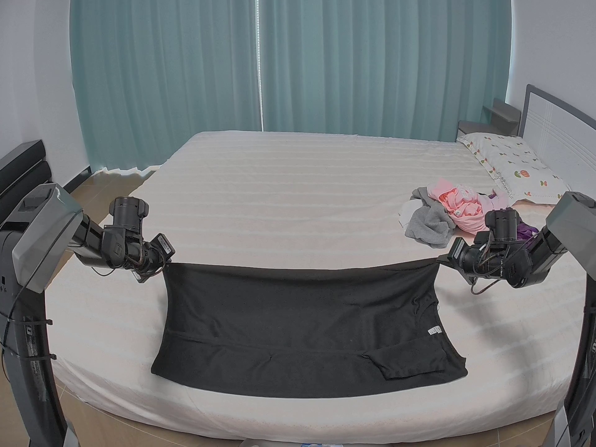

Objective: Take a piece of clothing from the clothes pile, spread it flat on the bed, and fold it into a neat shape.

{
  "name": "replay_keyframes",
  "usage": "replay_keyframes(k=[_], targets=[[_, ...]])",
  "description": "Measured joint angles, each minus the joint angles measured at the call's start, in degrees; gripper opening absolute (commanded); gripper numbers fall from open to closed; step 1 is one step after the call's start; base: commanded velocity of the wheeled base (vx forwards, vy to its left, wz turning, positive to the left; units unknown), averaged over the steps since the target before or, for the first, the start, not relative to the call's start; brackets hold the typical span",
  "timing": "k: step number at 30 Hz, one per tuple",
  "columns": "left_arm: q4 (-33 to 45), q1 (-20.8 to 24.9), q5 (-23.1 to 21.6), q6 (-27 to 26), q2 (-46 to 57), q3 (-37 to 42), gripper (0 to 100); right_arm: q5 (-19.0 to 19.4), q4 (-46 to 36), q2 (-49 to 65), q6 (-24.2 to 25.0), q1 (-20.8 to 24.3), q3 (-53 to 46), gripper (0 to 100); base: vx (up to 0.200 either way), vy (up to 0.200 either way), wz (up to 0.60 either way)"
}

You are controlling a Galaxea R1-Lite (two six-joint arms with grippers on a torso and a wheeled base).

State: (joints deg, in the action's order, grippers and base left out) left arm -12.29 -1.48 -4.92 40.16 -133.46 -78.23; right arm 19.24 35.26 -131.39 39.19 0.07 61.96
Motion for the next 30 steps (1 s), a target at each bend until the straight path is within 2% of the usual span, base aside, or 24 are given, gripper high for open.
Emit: replay_keyframes(k=[12, 30], targets=[[-0.55, -0.32, -0.51, -3.86, 4.17, 8.66, 0, 3.51, 0.29, 4.63, -4.02, -2.00, -9.90, 0, 0.000, 0.000, 0.00], [-0.82, -0.41, -0.55, -5.29, 4.99, 18.25, 0, 3.67, 0.71, 4.00, -14.13, -1.69, -20.02, 0, 0.000, 0.000, 0.00]])
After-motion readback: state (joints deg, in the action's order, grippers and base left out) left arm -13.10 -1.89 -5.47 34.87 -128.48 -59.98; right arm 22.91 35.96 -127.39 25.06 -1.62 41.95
